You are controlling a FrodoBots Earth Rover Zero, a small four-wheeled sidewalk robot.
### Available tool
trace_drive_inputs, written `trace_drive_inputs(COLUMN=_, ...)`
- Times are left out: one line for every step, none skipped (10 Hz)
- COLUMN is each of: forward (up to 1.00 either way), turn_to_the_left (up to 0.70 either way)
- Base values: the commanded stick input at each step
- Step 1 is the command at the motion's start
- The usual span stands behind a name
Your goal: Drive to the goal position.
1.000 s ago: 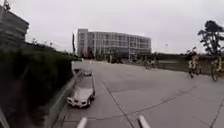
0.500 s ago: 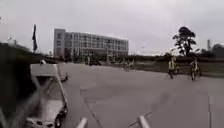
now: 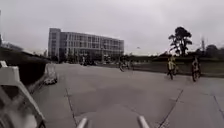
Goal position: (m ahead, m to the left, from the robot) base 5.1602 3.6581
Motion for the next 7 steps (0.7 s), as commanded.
trace_drive_inputs(forward=0.70, turn_to_the_left=0.35)
trace_drive_inputs(forward=0.70, turn_to_the_left=0.35)
trace_drive_inputs(forward=0.70, turn_to_the_left=0.35)
trace_drive_inputs(forward=0.70, turn_to_the_left=0.35)
trace_drive_inputs(forward=0.70, turn_to_the_left=0.35)
trace_drive_inputs(forward=0.70, turn_to_the_left=0.35)
trace_drive_inputs(forward=0.70, turn_to_the_left=0.35)
